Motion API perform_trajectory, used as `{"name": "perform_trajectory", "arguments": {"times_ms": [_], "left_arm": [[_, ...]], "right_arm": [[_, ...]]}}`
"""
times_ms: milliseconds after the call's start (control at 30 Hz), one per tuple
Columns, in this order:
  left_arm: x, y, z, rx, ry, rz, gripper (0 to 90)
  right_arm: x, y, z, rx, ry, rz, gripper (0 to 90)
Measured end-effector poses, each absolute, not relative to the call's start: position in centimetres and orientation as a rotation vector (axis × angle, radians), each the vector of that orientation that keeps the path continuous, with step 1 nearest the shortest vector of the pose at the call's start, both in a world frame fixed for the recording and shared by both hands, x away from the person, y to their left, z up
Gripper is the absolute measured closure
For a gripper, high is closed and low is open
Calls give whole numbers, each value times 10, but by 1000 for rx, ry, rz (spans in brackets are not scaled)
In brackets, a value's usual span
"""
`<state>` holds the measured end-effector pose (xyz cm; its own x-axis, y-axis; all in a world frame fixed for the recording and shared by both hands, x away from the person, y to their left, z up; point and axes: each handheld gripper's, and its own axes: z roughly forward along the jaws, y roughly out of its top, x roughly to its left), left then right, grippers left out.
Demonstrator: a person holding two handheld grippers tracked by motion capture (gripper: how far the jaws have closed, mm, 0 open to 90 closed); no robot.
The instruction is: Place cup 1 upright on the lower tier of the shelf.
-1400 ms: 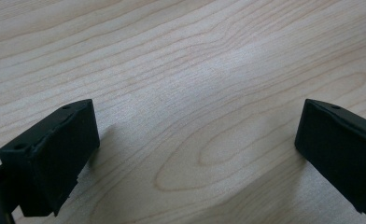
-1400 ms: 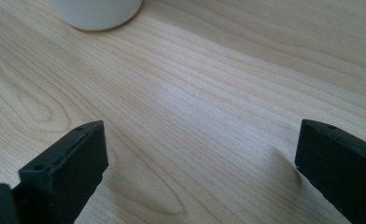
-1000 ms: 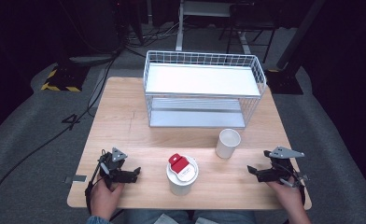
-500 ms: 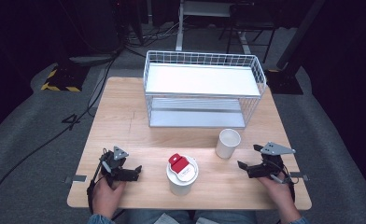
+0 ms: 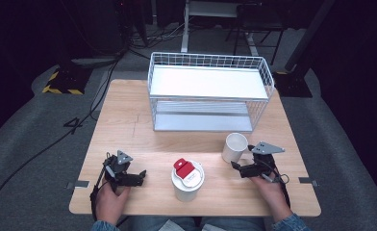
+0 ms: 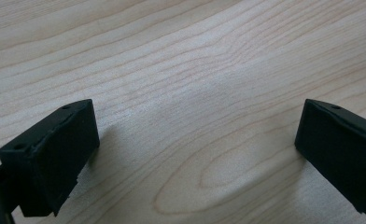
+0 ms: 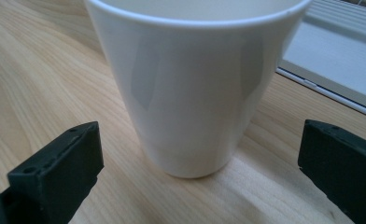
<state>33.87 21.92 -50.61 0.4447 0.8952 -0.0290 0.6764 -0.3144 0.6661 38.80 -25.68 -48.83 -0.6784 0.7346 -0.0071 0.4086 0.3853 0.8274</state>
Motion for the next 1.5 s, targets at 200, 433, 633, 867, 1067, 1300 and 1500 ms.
{"name": "perform_trajectory", "arguments": {"times_ms": [200,433,633,867,1067,1300,1500], "left_arm": [[339,219,-506,2090,1311,466,2],[339,219,-506,2090,1311,466,2],[339,219,-506,2090,1311,465,3],[339,219,-506,2090,1311,465,3],[339,219,-506,2090,1311,466,3],[339,219,-506,2090,1311,465,3],[339,219,-506,2090,1311,466,3]], "right_arm": [[394,-253,-494,1036,2248,1264,55],[397,-243,-499,1006,2241,1254,119],[398,-241,-500,988,2226,1237,156],[397,-240,-500,959,2236,1218,227],[397,-239,-500,955,2235,1213,233],[397,-239,-500,955,2234,1214,234],[396,-239,-499,944,2237,1210,235]]}}
